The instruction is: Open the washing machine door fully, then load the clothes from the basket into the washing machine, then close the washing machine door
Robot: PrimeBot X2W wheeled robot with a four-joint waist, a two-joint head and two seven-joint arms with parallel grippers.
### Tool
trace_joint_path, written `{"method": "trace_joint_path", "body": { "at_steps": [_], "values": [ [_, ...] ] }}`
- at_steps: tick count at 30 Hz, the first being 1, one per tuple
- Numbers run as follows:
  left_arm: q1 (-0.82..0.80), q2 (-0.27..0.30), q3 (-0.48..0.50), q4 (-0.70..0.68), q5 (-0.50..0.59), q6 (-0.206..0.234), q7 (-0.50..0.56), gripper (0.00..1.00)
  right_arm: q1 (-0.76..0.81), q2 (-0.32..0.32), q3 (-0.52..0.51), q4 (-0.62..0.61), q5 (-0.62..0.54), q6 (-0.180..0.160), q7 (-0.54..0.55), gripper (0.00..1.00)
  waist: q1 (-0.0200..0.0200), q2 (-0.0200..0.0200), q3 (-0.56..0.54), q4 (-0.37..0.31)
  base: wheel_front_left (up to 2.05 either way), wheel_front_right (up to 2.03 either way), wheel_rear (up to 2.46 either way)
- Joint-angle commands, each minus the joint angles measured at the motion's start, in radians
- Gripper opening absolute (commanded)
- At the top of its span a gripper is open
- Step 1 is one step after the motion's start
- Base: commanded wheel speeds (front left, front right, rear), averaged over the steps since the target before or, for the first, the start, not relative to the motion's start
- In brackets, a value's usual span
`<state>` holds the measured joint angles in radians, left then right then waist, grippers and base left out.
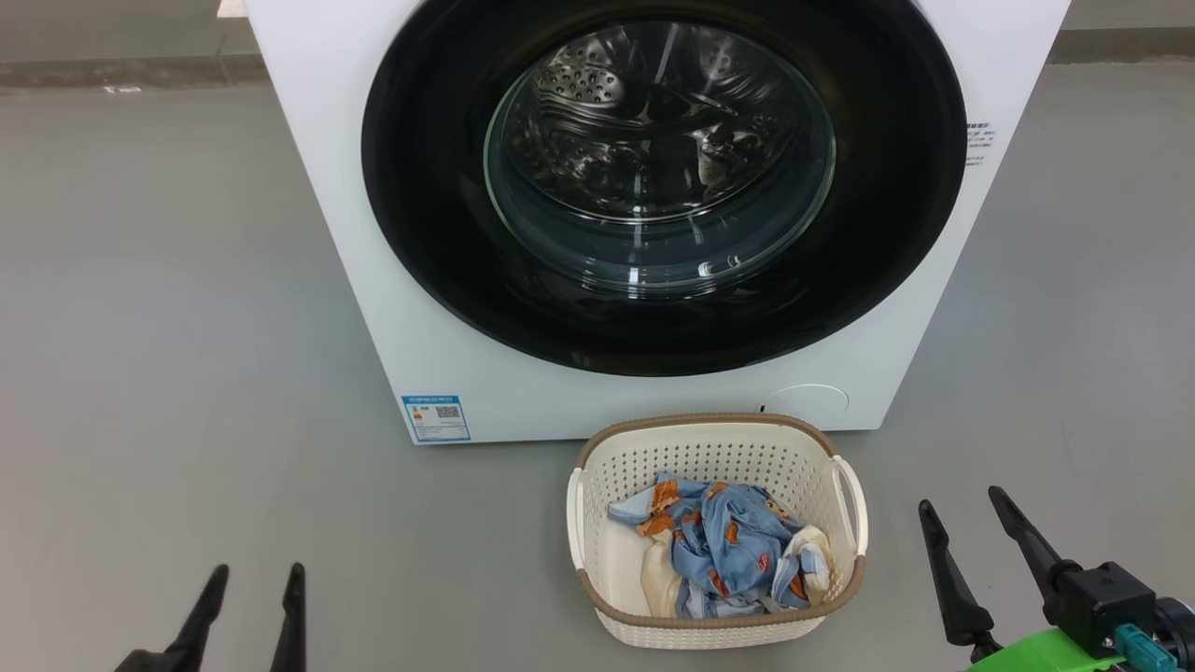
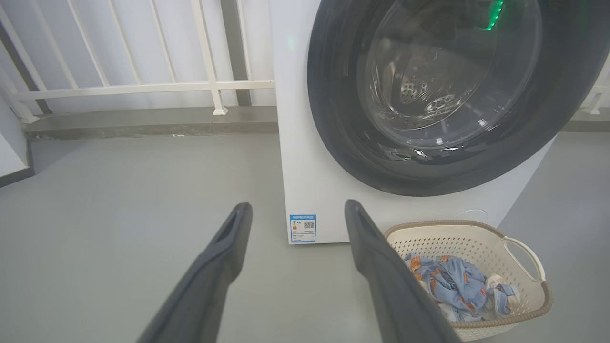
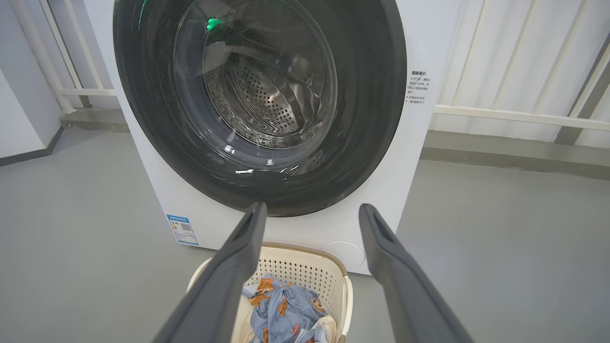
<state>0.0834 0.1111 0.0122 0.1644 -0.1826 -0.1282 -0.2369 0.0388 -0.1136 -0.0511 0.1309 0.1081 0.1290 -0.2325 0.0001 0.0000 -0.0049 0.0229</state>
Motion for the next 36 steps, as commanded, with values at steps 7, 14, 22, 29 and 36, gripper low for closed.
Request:
{"method": "trace_joint_path", "body": {
  "at_steps": [7, 14, 22, 29, 36],
  "values": [
    [-0.018, 0.009, 0.065, -0.008, 0.065, -0.003, -0.025, 1.00, -0.014, -0.005, 0.017, -0.040, -0.075, 0.002, -0.029, 1.00, -0.0001, 0.0000, -0.003, 0.003, 0.00, 0.00, 0.00],
    [-0.020, 0.006, 0.077, 0.012, 0.063, -0.003, -0.025, 1.00, -0.012, -0.001, 0.011, -0.042, -0.071, 0.002, -0.029, 1.00, -0.0001, 0.0000, -0.004, 0.002, 0.00, 0.00, 0.00],
    [-0.019, 0.001, 0.083, 0.023, 0.054, -0.003, -0.025, 1.00, -0.011, 0.002, 0.004, -0.042, -0.073, 0.002, -0.029, 1.00, -0.0001, 0.0000, 0.000, -0.001, 0.00, 0.00, 0.00],
    [-0.021, 0.004, 0.068, 0.020, 0.046, -0.003, -0.025, 1.00, -0.010, 0.001, 0.006, -0.044, -0.074, 0.002, -0.029, 1.00, -0.0001, 0.0000, 0.003, -0.004, 0.05, 0.05, -0.11],
    [-0.026, 0.005, 0.067, 0.015, 0.033, -0.003, -0.025, 1.00, -0.012, 0.005, 0.013, -0.042, -0.072, 0.002, -0.029, 1.00, -0.0001, 0.0000, 0.009, -0.008, 0.52, 0.52, -1.04]
  ]
}}
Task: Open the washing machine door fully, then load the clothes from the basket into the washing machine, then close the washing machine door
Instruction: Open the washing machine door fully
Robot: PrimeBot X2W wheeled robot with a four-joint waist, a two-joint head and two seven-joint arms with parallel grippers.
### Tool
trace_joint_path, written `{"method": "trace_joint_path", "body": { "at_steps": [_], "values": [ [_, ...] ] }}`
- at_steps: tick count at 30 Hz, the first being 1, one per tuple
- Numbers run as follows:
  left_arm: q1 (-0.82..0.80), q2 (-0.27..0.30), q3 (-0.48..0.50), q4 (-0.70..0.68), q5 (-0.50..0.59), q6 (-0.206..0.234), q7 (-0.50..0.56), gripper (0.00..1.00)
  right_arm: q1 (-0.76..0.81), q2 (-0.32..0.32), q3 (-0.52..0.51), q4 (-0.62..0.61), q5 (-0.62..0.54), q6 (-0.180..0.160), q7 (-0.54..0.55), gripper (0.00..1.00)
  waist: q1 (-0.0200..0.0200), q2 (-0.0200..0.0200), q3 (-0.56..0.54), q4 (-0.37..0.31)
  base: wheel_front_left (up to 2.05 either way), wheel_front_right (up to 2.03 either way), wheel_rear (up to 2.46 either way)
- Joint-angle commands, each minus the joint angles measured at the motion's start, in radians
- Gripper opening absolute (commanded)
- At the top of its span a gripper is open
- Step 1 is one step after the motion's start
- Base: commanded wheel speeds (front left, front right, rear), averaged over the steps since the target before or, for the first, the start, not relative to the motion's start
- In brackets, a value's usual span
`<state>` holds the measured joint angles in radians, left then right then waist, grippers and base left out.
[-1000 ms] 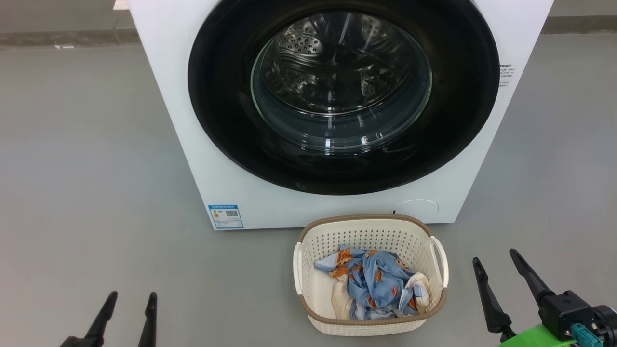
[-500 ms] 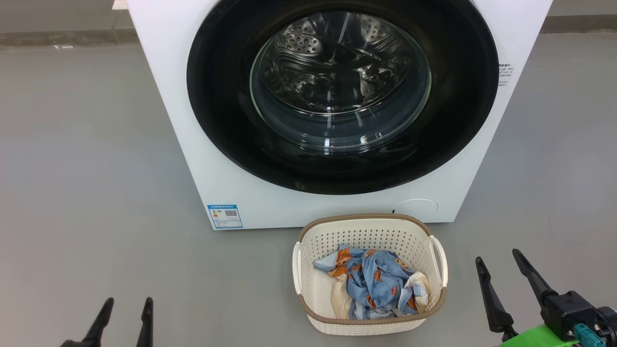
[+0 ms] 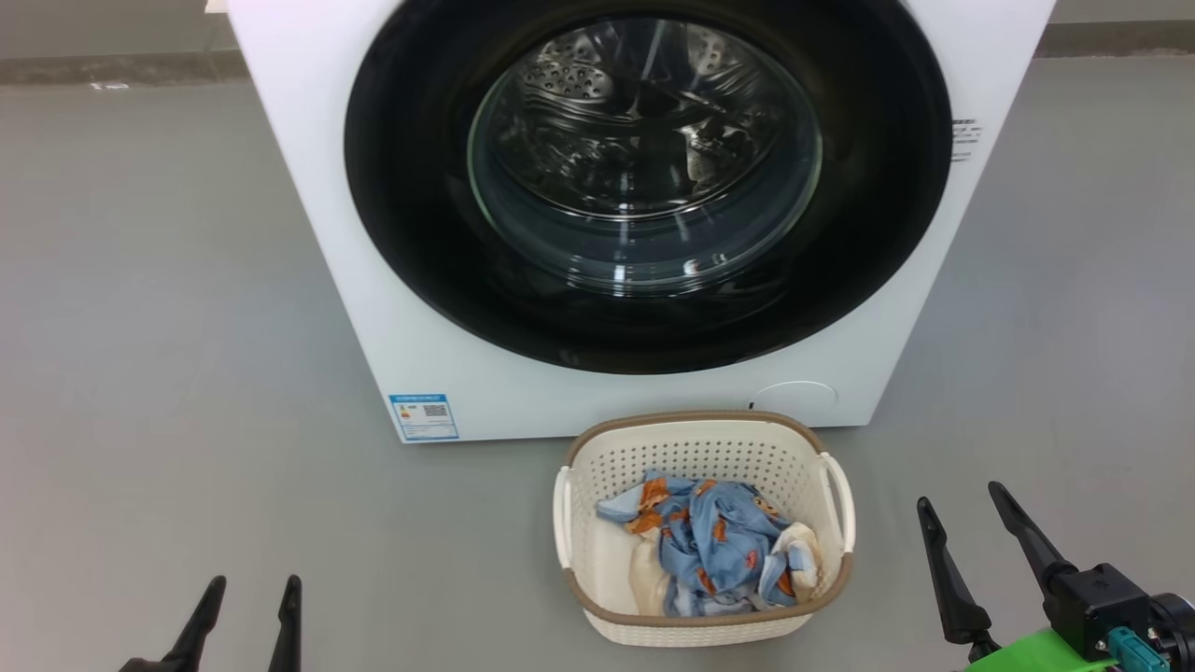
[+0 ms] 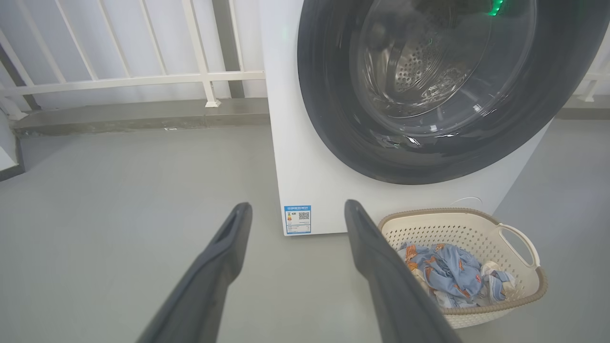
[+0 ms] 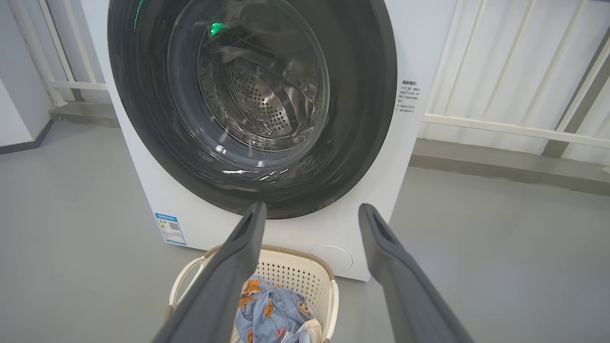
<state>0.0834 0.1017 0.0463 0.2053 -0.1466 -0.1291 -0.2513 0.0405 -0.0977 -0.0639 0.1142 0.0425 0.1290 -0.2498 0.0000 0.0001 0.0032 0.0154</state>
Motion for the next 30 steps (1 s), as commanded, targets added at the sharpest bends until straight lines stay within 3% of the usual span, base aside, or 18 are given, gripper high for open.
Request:
{"method": "trace_joint_path", "body": {
  "at_steps": [1, 20, 30],
  "values": [
    [-0.026, 0.014, 0.034, -0.027, -0.003, -0.002, -0.010, 1.00, -0.014, -0.011, 0.026, -0.025, -0.006, 0.002, -0.012, 1.00, 0.0000, -0.0001, 0.001, -0.001, 0.90, 0.77, -1.67],
    [-0.037, 0.010, 0.052, -0.055, -0.015, -0.002, -0.010, 1.00, -0.020, -0.010, 0.031, -0.023, -0.004, 0.002, -0.012, 1.00, 0.0000, -0.0001, 0.017, -0.004, 1.44, 0.82, -2.26],
    [-0.036, 0.000, 0.059, -0.053, -0.029, -0.002, -0.010, 1.00, -0.024, -0.011, 0.032, -0.021, -0.002, 0.002, -0.012, 1.00, 0.0000, -0.0001, 0.013, -0.003, 0.59, 0.44, -1.02]
  ]
}}
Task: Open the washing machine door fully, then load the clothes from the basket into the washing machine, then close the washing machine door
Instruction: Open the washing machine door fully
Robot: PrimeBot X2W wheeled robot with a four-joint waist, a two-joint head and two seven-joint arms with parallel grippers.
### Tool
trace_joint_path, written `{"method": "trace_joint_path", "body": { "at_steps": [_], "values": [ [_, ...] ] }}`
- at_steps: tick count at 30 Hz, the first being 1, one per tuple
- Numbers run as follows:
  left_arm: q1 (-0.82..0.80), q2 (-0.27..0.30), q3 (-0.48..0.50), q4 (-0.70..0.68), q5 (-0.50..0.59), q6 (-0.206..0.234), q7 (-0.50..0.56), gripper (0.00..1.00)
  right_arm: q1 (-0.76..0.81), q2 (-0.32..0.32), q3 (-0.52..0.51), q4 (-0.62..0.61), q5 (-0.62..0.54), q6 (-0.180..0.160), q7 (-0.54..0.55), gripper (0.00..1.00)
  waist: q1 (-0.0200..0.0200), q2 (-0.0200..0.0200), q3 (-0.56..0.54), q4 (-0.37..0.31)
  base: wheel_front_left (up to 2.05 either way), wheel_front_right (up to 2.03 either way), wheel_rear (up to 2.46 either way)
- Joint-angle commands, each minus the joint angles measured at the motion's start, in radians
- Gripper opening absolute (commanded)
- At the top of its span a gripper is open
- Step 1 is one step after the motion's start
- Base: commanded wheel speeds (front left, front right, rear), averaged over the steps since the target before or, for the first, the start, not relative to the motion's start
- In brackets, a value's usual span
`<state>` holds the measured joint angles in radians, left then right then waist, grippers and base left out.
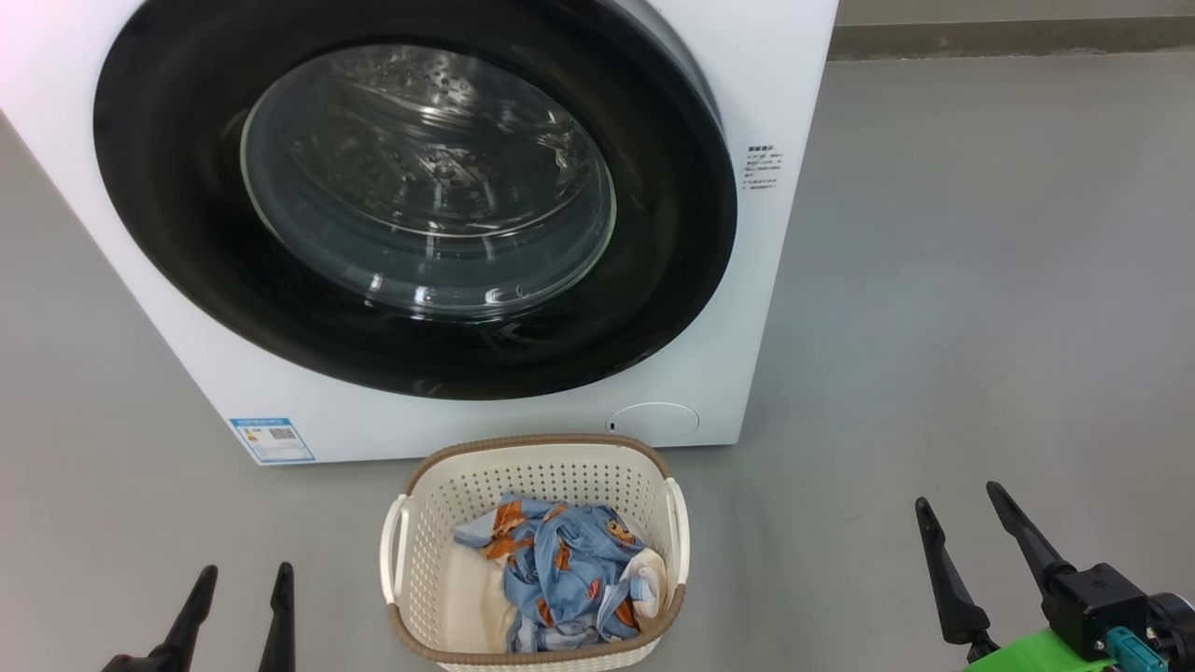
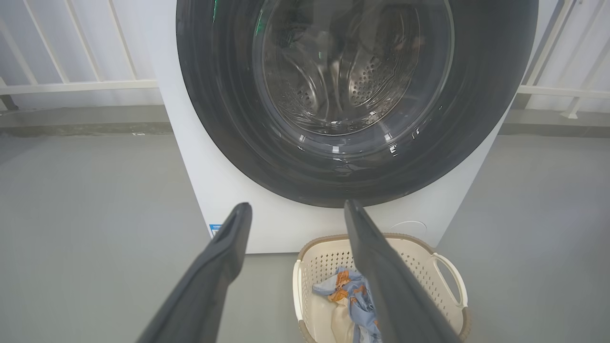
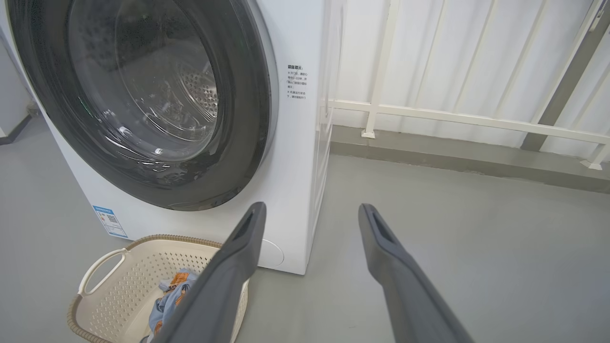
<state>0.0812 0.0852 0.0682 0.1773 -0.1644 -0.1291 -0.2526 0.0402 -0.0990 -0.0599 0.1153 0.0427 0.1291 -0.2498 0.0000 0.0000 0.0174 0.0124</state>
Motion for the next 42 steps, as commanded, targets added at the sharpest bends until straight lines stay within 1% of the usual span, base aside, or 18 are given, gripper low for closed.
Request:
{"method": "trace_joint_path", "body": {
  "at_steps": [1, 8, 9, 10, 20, 23, 26, 28, 33, 34, 38, 39, 42],
  "values": [
    [-0.033, 0.016, 0.037, -0.024, -0.013, -0.002, -0.009, 1.00, -0.024, -0.009, 0.028, -0.023, -0.001, 0.002, -0.012, 1.00, 0.0000, 0.0000, -0.001, 0.000, 0.08, 0.08, -0.16],
    [-0.032, 0.015, 0.038, -0.020, -0.014, -0.002, -0.009, 1.00, -0.023, -0.006, 0.031, -0.029, 0.006, 0.002, -0.012, 1.00, 0.0000, 0.0000, -0.001, 0.001, 0.00, 0.00, 0.00],
    [-0.031, 0.015, 0.038, -0.019, -0.015, -0.002, -0.009, 1.00, -0.022, -0.005, 0.032, -0.029, 0.007, 0.002, -0.012, 0.68, 0.0000, 0.0000, -0.001, 0.001, 0.00, 0.00, 0.00],
    [-0.031, 0.014, 0.038, -0.019, -0.015, -0.002, -0.009, 1.00, -0.022, -0.005, 0.036, -0.030, 0.014, 0.002, -0.012, 0.00, 0.0000, 0.0000, -0.002, 0.002, 0.00, 0.00, 0.00],
    [-0.019, 0.003, 0.054, -0.022, -0.016, -0.002, -0.009, 1.00, -0.020, -0.003, 0.052, -0.043, 0.054, 0.002, -0.012, 0.00, 0.0000, 0.0000, -0.009, 0.000, 0.00, 0.00, 0.00],
    [-0.014, 0.000, 0.063, -0.025, -0.017, -0.002, -0.009, 1.00, -0.017, 0.011, 0.053, -0.062, 0.087, 0.002, -0.012, 0.00, 0.0000, 0.0000, -0.005, -0.004, 0.00, 0.00, 0.00],
    [-0.011, -0.002, 0.068, -0.028, -0.019, -0.002, -0.009, 1.00, -0.012, 0.025, 0.059, -0.073, 0.151, 0.002, -0.012, 0.00, 0.0000, 0.0000, 0.000, -0.006, 0.00, 0.00, 0.00],
    [-0.010, -0.003, 0.071, -0.029, -0.020, -0.002, -0.009, 1.00, -0.009, 0.034, 0.068, -0.072, 0.234, 0.002, -0.012, 0.00, 0.0000, 0.0000, 0.003, -0.007, 0.00, 0.00, 0.00],
    [-0.004, -0.006, 0.064, -0.032, -0.022, -0.002, -0.009, 1.00, -0.013, 0.044, 0.037, -0.058, 0.459, 0.002, -0.012, 0.00, 0.0000, 0.0000, 0.011, -0.002, 0.00, 0.00, 0.00],
    [-0.004, -0.006, 0.063, -0.033, -0.023, -0.002, -0.009, 1.00, -0.015, 0.045, 0.039, -0.051, 0.525, 0.002, -0.012, 0.00, 0.0000, 0.0000, 0.014, -0.001, 0.00, 0.00, 0.00],
    [-0.006, -0.004, 0.060, -0.037, -0.029, -0.002, -0.009, 1.00, -0.031, 0.047, 0.044, -0.023, 0.852, 0.002, -0.012, 0.00, 0.0000, 0.0000, 0.030, 0.006, 0.00, 0.00, 0.00],
    [-0.008, -0.004, 0.059, -0.039, -0.031, -0.002, -0.009, 1.00, -0.039, 0.039, 0.040, -0.016, 0.927, 0.002, -0.012, 0.00, 0.0000, 0.0000, 0.037, 0.008, 0.00, 0.00, 0.00],
    [-0.016, -0.004, 0.053, -0.045, -0.036, -0.002, -0.009, 1.00, -0.063, -0.010, 0.034, 0.011, 1.132, 0.002, -0.012, 0.00, 0.0000, 0.0000, 0.057, 0.018, 0.00, 0.00, 0.00]
  ]
}}
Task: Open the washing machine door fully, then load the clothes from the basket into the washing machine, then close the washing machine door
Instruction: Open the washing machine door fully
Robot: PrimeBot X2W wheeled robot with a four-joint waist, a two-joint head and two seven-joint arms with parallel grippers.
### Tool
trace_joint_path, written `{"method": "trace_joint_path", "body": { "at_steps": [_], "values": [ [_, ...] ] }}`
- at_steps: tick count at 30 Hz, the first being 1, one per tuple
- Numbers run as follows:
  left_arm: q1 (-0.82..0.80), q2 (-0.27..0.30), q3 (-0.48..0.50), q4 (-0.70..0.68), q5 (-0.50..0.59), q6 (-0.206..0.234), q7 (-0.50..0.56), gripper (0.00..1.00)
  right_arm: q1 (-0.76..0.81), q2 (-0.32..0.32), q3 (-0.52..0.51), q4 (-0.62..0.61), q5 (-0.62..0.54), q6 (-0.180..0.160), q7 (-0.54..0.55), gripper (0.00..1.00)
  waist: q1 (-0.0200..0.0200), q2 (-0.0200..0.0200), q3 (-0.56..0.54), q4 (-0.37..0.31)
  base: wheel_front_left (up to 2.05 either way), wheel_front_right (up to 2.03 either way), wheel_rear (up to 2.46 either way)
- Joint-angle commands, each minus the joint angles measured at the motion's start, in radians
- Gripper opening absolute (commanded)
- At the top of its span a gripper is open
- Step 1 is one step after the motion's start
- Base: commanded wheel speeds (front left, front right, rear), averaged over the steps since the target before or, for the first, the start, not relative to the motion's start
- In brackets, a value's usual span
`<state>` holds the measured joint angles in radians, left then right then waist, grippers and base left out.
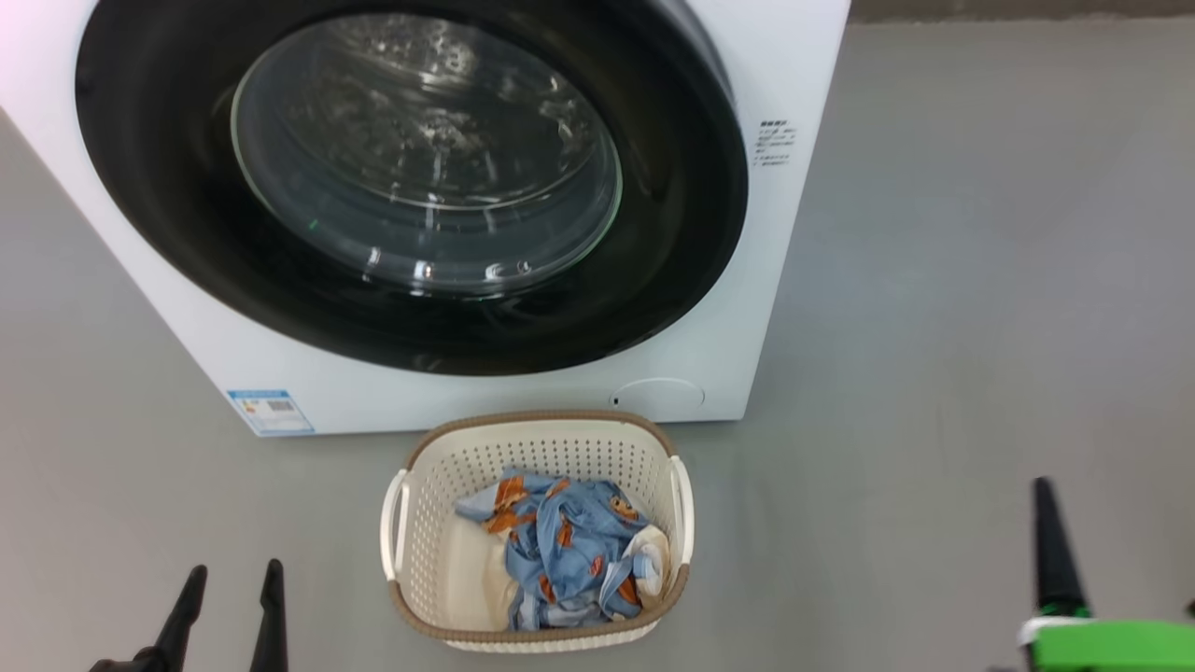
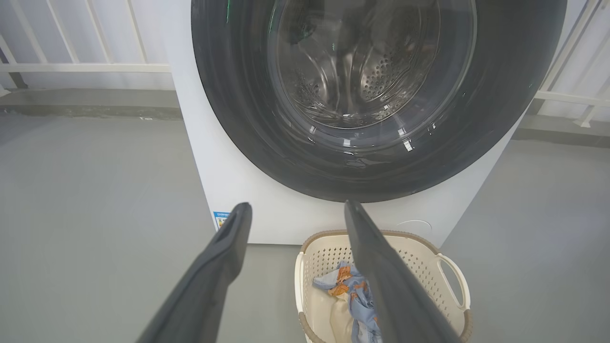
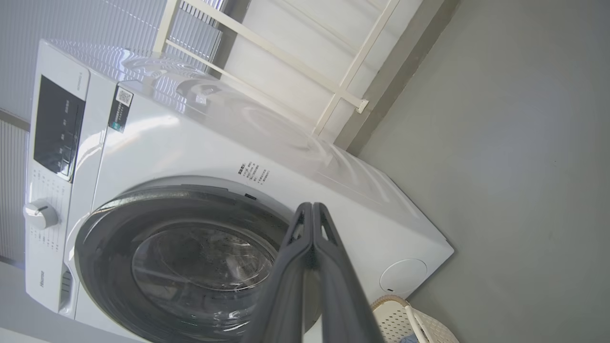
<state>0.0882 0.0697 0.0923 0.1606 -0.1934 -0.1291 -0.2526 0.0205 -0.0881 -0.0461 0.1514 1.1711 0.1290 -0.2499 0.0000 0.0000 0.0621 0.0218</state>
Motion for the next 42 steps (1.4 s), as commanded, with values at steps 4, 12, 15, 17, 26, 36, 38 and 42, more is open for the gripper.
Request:
{"method": "trace_joint_path", "body": {
  "at_steps": [4, 12, 15, 17, 26, 36, 38, 42],
  "values": [
    [-0.033, 0.014, 0.018, -0.035, -0.014, -0.002, -0.009, 1.00, -0.075, -0.106, 0.020, 0.032, 0.239, 0.002, 0.013, 0.00, 0.0000, 0.0000, 0.039, 0.023, 0.00, 0.00, 0.00],
    [-0.052, 0.003, 0.012, -0.052, -0.033, -0.002, -0.009, 1.00, -0.185, -0.185, -0.132, 0.158, 0.516, 0.002, 0.178, 0.00, 0.0000, 0.0000, 0.122, 0.051, 0.00, 0.00, 0.00],
    [-0.061, 0.000, -0.002, -0.058, -0.038, -0.002, -0.009, 1.00, -0.243, -0.201, -0.173, 0.194, 0.548, 0.002, 0.255, 0.00, 0.0000, 0.0000, 0.165, 0.067, 0.00, 0.00, 0.00],
    [-0.066, 0.000, -0.009, -0.060, -0.039, -0.002, -0.009, 1.00, -0.265, -0.206, -0.182, 0.200, 0.553, 0.002, 0.281, 0.00, 0.0000, 0.0000, 0.181, 0.073, 0.00, 0.00, 0.00],
    [-0.106, 0.022, -0.022, -0.095, -0.057, -0.002, -0.009, 1.00, -0.506, -0.252, -0.251, 0.214, 0.540, 0.002, 0.430, 0.00, 0.0000, 0.0000, 0.316, 0.111, 0.00, 0.00, 0.00],
    [-0.127, 0.019, -0.027, -0.103, -0.065, -0.002, -0.009, 1.00, -0.728, -0.250, -0.170, 0.179, 0.439, 0.002, 0.535, 0.00, 0.0000, 0.0000, 0.375, 0.131, 0.00, 0.00, 0.00],
    [-0.125, 0.019, -0.025, -0.101, -0.066, -0.002, -0.009, 1.00, -0.760, -0.252, -0.147, 0.174, 0.422, 0.002, 0.553, 0.00, 0.0000, 0.0000, 0.380, 0.137, 0.00, 0.00, 0.00],
    [-0.124, 0.017, -0.022, -0.100, -0.069, -0.002, -0.009, 1.00, -0.818, -0.256, -0.105, 0.161, 0.398, 0.002, 0.583, 0.00, 0.0000, 0.0000, 0.393, 0.151, 0.00, 0.00, 0.00]
  ]
}}
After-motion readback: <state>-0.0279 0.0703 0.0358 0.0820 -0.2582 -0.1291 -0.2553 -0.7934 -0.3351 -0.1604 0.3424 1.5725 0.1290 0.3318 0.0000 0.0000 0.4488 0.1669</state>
